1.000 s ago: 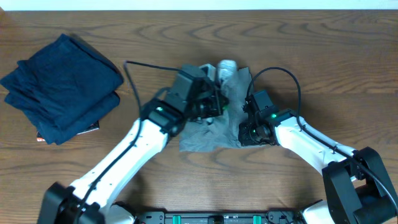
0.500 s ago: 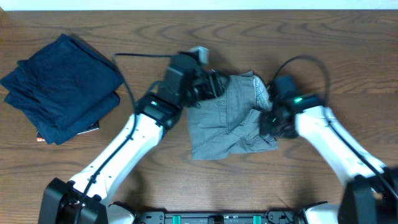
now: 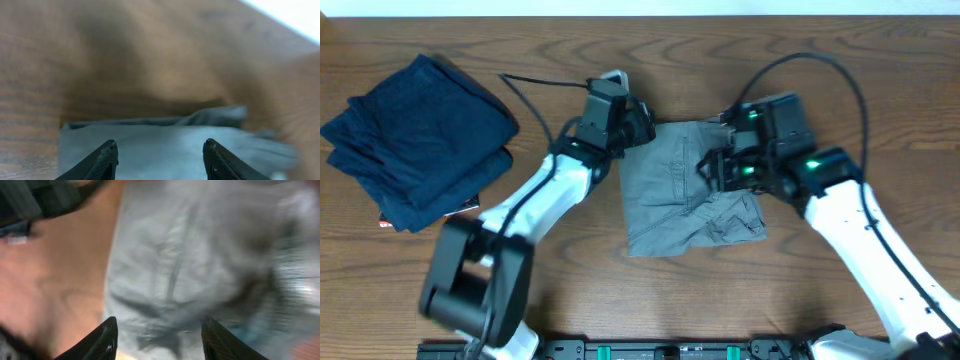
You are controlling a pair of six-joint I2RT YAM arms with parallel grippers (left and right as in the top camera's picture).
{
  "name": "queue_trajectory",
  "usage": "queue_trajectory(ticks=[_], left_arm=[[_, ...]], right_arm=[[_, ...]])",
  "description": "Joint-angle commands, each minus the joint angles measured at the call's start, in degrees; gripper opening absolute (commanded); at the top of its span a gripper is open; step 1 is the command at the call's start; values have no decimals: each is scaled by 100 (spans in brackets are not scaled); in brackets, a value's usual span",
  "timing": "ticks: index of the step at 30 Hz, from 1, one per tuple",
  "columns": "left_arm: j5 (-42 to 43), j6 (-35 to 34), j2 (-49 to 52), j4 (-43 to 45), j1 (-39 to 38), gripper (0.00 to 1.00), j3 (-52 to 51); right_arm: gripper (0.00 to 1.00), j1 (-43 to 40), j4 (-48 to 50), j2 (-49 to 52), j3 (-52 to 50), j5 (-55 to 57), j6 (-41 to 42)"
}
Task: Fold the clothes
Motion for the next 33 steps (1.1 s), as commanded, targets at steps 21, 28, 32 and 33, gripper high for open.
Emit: queue_trajectory(ticks=[21,28,32,33], left_arm=[[238,295,636,-2863,-321,43,61],[925,245,474,-4044,-647,28,63],[787,251,-76,-4151,-610,30,63],[632,251,-275,-4100,-573,33,63]], right_arm=[[62,-50,247,1257,-1814,3329,1622],[72,-549,2262,1246,-1729,3294,-122],[75,-575,2308,1220,-1456,2953,-413],[76,-570,2271,1213,-1412,2911,-413]])
